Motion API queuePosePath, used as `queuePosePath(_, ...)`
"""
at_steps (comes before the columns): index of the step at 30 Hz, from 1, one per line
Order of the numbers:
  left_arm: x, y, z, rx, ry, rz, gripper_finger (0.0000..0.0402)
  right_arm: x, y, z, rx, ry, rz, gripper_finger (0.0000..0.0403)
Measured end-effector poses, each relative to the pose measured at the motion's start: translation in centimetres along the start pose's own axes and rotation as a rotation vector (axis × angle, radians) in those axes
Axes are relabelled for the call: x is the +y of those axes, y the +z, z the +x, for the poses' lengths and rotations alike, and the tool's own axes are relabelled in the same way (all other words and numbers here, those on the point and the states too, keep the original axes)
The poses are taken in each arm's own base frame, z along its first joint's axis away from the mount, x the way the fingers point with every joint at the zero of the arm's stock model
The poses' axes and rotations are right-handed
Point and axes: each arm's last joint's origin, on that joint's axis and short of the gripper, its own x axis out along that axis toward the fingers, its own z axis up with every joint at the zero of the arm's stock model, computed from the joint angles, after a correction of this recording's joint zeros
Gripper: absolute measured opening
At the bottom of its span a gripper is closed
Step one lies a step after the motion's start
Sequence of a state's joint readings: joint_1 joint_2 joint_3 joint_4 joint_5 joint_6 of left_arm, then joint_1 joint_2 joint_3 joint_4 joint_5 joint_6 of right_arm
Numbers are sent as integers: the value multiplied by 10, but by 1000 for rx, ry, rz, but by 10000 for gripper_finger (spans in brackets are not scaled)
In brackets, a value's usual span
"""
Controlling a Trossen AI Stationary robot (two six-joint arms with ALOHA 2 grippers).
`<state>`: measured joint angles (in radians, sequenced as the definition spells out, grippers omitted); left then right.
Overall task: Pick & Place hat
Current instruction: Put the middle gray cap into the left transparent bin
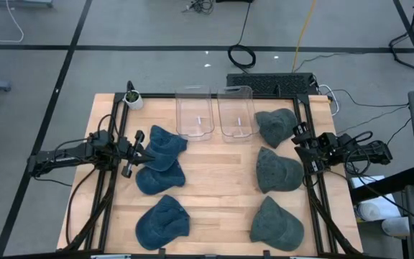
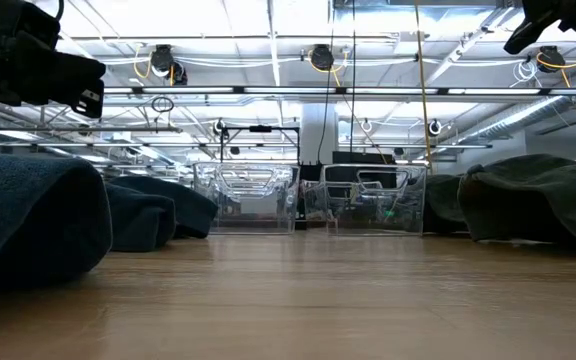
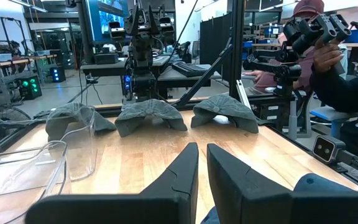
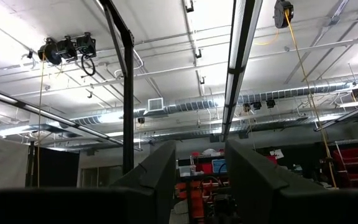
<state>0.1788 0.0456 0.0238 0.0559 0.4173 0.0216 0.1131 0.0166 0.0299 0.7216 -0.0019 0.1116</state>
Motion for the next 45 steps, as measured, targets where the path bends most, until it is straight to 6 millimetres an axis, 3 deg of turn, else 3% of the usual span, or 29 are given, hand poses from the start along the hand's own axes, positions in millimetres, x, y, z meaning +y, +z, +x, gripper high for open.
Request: queuePosePath(45,0,0,0,0,0,0,45,1,-3,0,34,32,-54,126)
